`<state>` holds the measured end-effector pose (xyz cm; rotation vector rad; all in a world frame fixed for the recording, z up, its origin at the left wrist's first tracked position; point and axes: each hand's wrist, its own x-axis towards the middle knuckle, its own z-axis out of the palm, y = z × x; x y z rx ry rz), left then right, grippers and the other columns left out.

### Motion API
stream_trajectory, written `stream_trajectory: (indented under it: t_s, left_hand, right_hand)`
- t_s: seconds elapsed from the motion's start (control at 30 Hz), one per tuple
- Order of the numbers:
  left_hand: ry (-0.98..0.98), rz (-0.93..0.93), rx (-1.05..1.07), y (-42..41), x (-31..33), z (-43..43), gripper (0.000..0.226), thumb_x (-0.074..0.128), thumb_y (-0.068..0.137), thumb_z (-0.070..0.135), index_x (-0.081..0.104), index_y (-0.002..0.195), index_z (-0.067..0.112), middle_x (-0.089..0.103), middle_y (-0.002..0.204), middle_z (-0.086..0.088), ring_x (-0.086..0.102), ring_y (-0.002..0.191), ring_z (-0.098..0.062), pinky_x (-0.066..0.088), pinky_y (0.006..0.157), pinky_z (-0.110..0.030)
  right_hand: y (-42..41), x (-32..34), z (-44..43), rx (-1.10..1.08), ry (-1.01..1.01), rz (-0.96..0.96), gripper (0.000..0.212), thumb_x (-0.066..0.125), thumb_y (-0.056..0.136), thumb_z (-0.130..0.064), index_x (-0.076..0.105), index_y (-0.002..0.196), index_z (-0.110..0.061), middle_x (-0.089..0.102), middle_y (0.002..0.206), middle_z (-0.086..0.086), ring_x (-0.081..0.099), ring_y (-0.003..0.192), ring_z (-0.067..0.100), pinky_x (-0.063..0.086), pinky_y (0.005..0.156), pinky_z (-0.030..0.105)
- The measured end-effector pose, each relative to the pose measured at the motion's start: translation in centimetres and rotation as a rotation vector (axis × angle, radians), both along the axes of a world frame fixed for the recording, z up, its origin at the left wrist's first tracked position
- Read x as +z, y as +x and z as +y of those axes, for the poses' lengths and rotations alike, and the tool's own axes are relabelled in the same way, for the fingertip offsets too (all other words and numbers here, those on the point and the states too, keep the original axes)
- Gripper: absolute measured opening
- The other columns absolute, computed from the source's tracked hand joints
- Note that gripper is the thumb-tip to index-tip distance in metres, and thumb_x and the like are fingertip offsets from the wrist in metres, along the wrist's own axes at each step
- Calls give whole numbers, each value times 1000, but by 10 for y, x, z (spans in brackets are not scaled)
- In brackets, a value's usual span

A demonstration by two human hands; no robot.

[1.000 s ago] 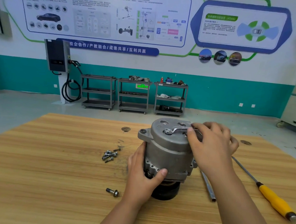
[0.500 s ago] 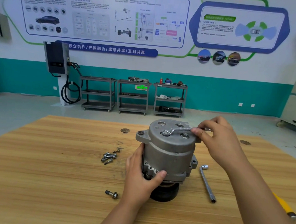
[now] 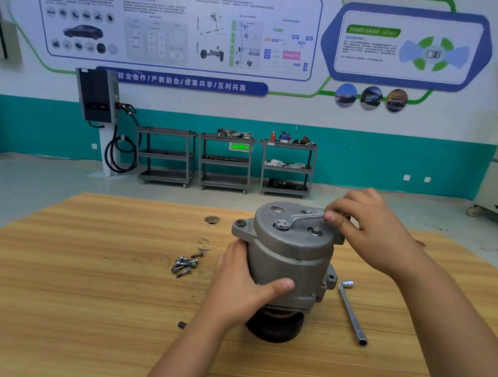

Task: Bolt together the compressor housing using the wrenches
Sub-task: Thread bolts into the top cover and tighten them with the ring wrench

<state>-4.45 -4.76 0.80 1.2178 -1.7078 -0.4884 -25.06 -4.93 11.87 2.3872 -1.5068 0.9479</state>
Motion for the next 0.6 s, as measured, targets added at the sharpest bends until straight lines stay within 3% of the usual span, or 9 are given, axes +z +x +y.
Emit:
stream_trajectory:
  t_s: [0.1,0.2,0.3,0.37,0.43,0.5,0.6]
  left_hand:
    - [74,-7,-50,5,12,-5,95,71,40,72,31,120,42,43,120,19,40,117,-3,40,95,-24]
    - [121,77,-131,7,13,-6,95,82,43,60,26,119,51,48,114,32,44,98,22,40,73,-1]
    - [127,138,-120,4,9,-7,88,82,39,59,27,108,60,50,107,38,42,94,32,37,67,4]
    - [117,154,-88,2,7,-6,89,81,37,61,26,106,64,52,108,37,44,98,28,39,69,0]
    - [103,168,-74,-2,5,-5,92,82,36,62,26,109,62,53,113,32,49,106,17,44,81,-9]
    - [96,182,-73,-6,4,-6,98,83,35,62,30,118,50,54,120,23,52,114,1,48,93,-31]
    - [80,168,-57,-10,5,-6,105,82,34,64,35,124,38,54,123,15,51,118,-10,46,96,-41]
  right_hand:
    - [6,0,2,-14,13,4,31,43,81,-57,57,83,-30,52,84,-7,38,90,14,31,79,35]
    - [12,0,1,-50,-30,13,43,33,69,-67,54,78,-30,49,79,-11,37,86,12,27,76,34]
    - [12,-1,1,-52,-58,-31,50,34,64,-73,49,70,-25,48,69,-11,40,73,13,28,68,33]
    - [12,-3,2,-62,-72,-37,52,31,60,-77,43,65,-26,46,64,-10,40,66,11,26,63,32]
    - [11,-4,1,-81,-80,-3,61,26,60,-80,46,64,-22,49,61,-7,44,66,14,26,62,32]
    - [10,-5,2,-97,-71,22,70,22,61,-81,50,63,-17,51,60,-3,47,65,16,25,60,32]
    - [9,-3,4,-130,-34,14,68,20,59,-82,48,60,-20,49,57,-4,46,61,13,20,53,30]
